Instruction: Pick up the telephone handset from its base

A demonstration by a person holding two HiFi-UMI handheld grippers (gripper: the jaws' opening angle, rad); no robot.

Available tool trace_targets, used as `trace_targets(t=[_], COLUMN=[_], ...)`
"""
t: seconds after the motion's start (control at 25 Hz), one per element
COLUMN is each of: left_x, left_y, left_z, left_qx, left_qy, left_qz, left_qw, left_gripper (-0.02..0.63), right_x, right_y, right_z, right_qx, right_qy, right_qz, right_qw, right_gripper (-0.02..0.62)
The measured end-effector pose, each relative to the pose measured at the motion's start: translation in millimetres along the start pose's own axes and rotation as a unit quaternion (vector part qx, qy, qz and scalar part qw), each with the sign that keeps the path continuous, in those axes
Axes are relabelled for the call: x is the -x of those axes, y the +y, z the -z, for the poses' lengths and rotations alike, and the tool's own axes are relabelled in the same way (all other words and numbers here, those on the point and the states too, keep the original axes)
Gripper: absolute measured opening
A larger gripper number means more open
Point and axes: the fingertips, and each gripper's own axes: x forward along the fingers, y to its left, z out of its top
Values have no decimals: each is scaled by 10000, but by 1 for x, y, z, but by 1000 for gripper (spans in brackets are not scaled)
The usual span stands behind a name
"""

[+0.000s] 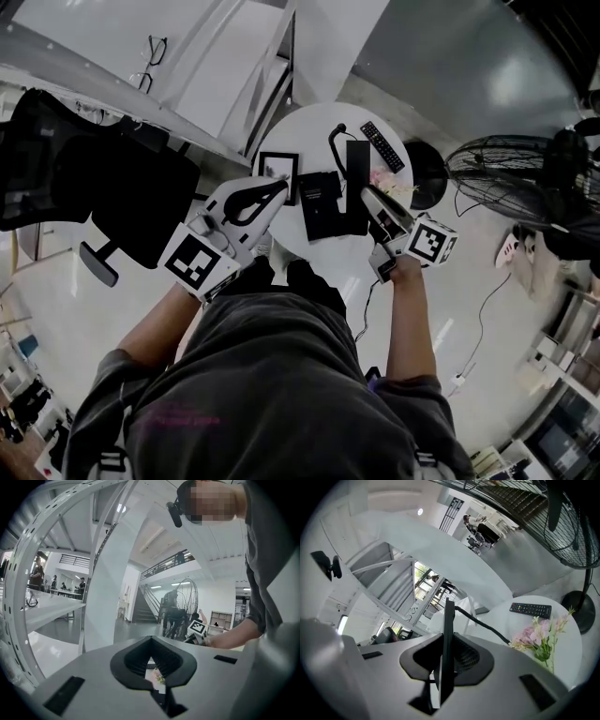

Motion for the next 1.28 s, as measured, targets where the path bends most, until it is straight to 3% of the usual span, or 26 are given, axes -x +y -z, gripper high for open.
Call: trace_targets(t=[0.2,0.32,0.6,1.28], left_x=[6,9,12,31], left_y=[-2,-4,-7,-20], left_z=[-9,-11,-26,-33], left_qx=[-72,-28,-197,-357], left_qy=[-63,32,-169,-303], left_qz=[94,154,288,611], left_qw=[9999,9999,9992,9970], left_gripper=[14,14,14,14], right_x=[17,23,37,57], right_y=[10,26,50,86], right_z=[-2,-8,-16,-4], right_qx=[-160,-46,52,81], right_qy=[-215,-416,-761,-1227], right_qz=[226,40,-49,10], right_qw=[9994,9991,9971,9924], right_gripper=[77,77,77,76])
